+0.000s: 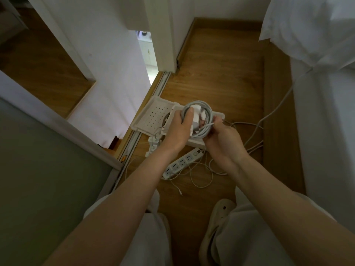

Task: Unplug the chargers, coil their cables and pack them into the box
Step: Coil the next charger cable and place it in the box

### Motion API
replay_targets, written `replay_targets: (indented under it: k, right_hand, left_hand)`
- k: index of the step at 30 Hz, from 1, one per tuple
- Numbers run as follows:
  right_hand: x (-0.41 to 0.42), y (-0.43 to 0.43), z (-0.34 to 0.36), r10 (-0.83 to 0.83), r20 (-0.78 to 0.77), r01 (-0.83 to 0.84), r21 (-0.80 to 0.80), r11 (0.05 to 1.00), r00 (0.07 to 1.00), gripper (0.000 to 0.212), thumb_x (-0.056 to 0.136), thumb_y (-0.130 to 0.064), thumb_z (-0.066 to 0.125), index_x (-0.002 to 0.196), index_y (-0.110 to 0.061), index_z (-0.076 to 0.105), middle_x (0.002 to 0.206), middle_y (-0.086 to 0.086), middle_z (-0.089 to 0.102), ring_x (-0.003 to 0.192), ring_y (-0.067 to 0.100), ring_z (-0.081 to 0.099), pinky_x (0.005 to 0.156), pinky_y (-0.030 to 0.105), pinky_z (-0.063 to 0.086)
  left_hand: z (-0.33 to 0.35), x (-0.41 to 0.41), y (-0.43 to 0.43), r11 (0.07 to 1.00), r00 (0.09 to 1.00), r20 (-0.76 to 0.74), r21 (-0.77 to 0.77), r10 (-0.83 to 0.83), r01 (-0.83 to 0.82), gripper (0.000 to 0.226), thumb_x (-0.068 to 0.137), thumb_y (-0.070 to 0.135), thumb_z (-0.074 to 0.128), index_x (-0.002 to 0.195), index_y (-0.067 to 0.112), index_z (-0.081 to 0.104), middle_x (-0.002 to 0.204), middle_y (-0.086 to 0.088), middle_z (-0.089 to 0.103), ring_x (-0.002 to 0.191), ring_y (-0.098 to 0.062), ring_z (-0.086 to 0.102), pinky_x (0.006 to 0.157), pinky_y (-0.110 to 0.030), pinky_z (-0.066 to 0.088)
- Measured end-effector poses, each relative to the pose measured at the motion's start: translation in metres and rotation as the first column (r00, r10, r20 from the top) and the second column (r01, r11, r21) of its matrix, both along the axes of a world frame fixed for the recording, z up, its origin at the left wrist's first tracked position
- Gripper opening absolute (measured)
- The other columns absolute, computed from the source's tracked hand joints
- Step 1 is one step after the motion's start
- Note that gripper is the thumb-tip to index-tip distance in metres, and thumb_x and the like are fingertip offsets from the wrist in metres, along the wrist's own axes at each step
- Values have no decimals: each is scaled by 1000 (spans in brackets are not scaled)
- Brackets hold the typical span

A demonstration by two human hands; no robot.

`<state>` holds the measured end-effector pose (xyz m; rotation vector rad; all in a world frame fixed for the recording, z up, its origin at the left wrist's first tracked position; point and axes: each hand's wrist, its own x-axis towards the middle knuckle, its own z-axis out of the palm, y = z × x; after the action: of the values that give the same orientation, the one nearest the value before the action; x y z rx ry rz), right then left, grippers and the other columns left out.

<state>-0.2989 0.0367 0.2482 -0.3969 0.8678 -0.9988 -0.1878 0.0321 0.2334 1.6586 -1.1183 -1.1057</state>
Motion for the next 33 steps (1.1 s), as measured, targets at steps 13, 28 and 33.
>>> replay_targets:
  k: [13, 28, 33]
  right_hand:
    - [4, -7, -6, 65, -255, -65, 9, 998, 965, 30, 100, -9, 33, 108, 6, 57, 96, 15, 58, 90, 23, 54, 84, 29, 49]
    - [-8, -7, 3, 52, 141, -86, 245, 966, 989, 27, 100, -2, 30, 94, 0, 56, 86, 13, 59, 78, 18, 53, 76, 27, 48]
    - [-7, -8, 6, 144, 155, -159, 94, 983, 977, 33, 101, -8, 26, 96, -4, 58, 73, 6, 67, 64, 12, 66, 54, 24, 55]
  left_hand:
    - [-3, 4, 2, 990, 987, 162, -141, 23, 0, 26, 101, 32, 39, 120, 14, 40, 87, 11, 52, 75, 1, 55, 69, -22, 52]
    - [-3, 8, 0, 995, 999, 36, -94, -30, 33, 18, 100, 31, 39, 107, 17, 48, 95, 2, 56, 89, -12, 57, 79, -28, 50]
    - [1, 8, 1, 991, 999, 13, -125, -37, 38, 18, 100, 33, 38, 109, 20, 46, 97, 5, 57, 89, -7, 58, 74, -20, 52]
